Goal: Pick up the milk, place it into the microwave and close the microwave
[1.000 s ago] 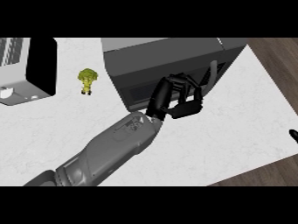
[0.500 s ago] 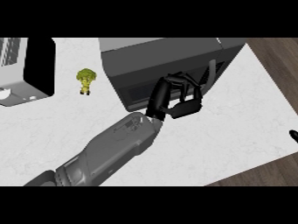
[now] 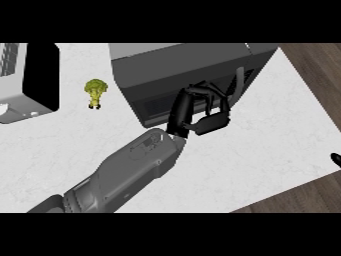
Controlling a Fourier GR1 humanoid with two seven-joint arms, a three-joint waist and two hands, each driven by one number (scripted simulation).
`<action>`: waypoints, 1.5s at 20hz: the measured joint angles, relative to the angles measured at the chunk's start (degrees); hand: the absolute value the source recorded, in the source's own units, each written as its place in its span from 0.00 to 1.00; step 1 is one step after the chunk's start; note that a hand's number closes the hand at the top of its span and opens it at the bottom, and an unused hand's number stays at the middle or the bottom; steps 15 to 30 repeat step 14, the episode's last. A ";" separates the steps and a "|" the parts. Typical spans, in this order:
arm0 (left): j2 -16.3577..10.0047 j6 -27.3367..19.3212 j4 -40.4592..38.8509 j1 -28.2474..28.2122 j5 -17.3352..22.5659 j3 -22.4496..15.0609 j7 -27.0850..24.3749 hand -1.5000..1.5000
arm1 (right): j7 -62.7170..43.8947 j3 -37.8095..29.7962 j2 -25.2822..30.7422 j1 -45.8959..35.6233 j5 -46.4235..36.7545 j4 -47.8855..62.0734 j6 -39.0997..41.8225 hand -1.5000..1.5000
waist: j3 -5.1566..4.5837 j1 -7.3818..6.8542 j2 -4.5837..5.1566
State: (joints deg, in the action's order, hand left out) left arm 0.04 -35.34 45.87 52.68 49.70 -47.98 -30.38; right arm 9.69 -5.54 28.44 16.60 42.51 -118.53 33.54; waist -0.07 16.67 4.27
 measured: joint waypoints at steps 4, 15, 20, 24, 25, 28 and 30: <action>0.01 -0.40 -0.15 0.09 0.93 -0.23 -1.38 1.00 | -0.46 0.04 0.77 -0.21 0.80 -0.61 0.53 0.00 | 0.00 0.17 0.15; 0.01 -1.11 -0.72 0.31 2.81 -0.89 -4.80 1.00 | -1.52 0.00 1.95 -0.39 2.74 -1.83 0.69 0.00 | 0.00 0.59 0.45; 0.01 -1.11 -0.72 0.31 2.81 -0.89 -4.80 1.00 | -1.52 0.00 1.95 -0.39 2.74 -1.83 0.69 0.00 | 0.00 0.59 0.45; 0.01 -1.11 -0.72 0.31 2.81 -0.89 -4.80 1.00 | -1.52 0.00 1.95 -0.39 2.74 -1.83 0.69 0.00 | 0.00 0.59 0.45; 0.01 -1.11 -0.72 0.31 2.81 -0.89 -4.80 1.00 | -1.52 0.00 1.95 -0.39 2.74 -1.83 0.69 0.00 | 0.00 0.59 0.45; 0.01 -1.11 -0.72 0.31 2.81 -0.89 -4.80 1.00 | -1.52 0.00 1.95 -0.39 2.74 -1.83 0.69 0.00 | 0.00 0.59 0.45; 0.01 -1.11 -0.72 0.31 2.81 -0.89 -4.80 1.00 | -1.52 0.00 1.95 -0.39 2.74 -1.83 0.69 0.00 | 0.00 0.59 0.45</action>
